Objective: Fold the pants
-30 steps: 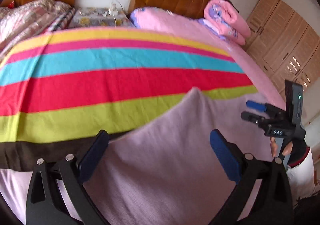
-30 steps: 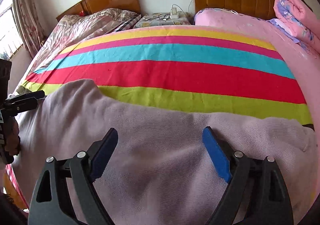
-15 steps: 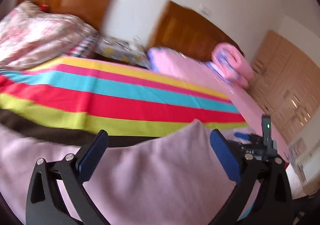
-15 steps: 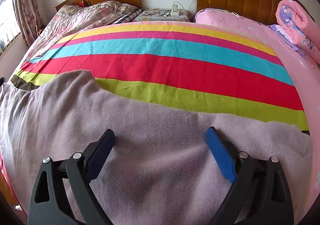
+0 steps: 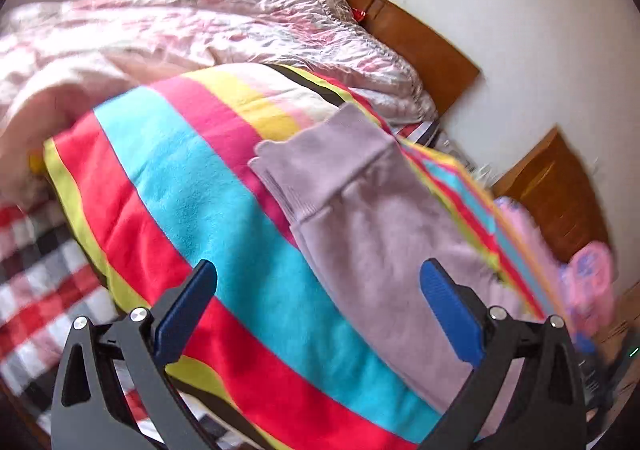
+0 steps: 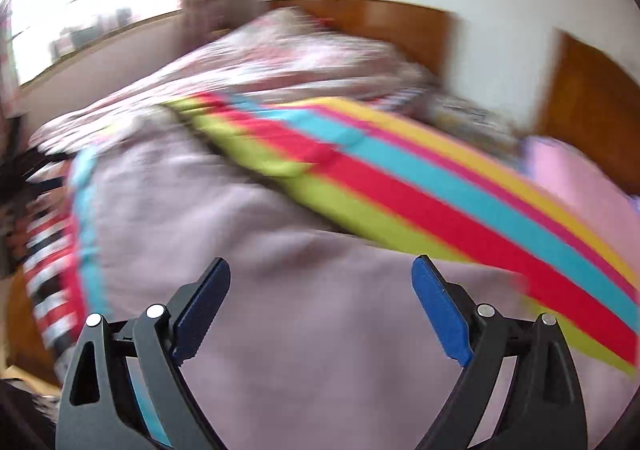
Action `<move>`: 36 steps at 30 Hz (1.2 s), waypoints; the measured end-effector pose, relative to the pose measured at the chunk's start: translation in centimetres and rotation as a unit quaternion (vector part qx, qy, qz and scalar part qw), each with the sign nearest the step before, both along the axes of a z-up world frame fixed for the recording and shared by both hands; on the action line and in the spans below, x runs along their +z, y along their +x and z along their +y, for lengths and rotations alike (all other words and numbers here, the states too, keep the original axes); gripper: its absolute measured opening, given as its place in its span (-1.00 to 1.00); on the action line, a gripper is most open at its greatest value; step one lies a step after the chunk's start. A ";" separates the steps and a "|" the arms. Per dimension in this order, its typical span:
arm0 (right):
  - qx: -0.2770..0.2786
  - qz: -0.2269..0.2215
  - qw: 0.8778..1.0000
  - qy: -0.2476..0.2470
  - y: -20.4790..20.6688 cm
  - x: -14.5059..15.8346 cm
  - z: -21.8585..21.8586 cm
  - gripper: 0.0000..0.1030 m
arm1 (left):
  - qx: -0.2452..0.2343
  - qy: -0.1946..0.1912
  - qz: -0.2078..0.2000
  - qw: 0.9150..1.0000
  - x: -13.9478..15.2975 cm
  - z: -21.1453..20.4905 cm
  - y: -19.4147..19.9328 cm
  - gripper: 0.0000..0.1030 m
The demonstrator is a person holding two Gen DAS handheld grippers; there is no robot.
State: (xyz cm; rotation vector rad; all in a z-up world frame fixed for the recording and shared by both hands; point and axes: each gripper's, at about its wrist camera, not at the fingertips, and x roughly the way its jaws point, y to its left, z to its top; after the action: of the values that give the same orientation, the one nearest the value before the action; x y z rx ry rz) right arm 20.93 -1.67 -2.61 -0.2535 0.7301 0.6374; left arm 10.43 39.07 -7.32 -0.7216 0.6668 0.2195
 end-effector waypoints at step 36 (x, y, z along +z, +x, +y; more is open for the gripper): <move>0.063 0.086 0.994 -0.006 -1.3 -6.0 8.8 0.75 | -0.035 -0.200 -0.070 0.977 -6.2 3.6 6.1 -0.66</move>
State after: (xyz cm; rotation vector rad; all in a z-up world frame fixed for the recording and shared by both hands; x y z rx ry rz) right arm 19.60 7.15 -8.63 -0.2587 0.8885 0.7822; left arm 16.56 42.64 -13.52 -1.0868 0.6056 -0.0342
